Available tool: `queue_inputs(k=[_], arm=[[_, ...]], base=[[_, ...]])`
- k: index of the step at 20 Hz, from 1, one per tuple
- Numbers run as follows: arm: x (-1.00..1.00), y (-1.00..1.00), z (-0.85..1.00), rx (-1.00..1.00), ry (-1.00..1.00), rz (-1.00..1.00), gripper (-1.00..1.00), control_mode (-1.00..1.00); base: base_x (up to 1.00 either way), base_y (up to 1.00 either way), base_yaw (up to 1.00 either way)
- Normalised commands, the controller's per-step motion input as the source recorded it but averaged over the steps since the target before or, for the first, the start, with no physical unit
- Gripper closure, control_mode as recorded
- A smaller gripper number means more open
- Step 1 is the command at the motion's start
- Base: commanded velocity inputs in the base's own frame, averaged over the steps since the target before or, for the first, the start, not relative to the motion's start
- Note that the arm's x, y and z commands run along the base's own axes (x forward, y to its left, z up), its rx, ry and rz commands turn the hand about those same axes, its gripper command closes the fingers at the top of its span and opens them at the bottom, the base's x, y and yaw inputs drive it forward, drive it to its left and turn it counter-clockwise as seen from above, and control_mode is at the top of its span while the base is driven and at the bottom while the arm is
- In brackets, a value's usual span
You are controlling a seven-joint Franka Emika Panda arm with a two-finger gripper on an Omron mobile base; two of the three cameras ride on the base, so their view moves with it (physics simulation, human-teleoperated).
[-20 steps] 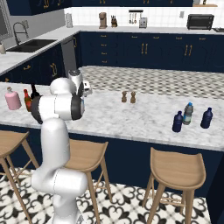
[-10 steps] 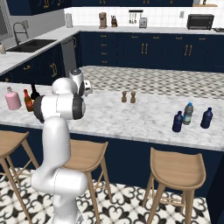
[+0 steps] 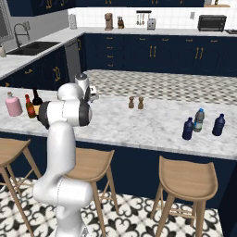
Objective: Move the plastic bottles in the middle to the plastics group, and the glass bottles in the middle to the glass group.
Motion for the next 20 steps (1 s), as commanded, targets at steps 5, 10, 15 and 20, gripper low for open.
queue_inputs(k=[5, 10, 15, 20], arm=[[0.04, 0.03, -0.07, 0.0, 0.0, 0.0, -1.0, -1.0], [0.0, 0.0, -0.15, 0.0, 0.0, 0.0, -1.0, -1.0], [0.01, 0.0, -0.11, 0.0, 0.0, 0.0, -1.0, -1.0], [0.04, 0.0, -0.01, 0.03, 0.0, 0.0, -1.0, -1.0]], base=[[0.0, 0.0, 0.0], [0.0, 0.0, 0.0], [0.0, 0.0, 0.0], [0.0, 0.0, 0.0]])
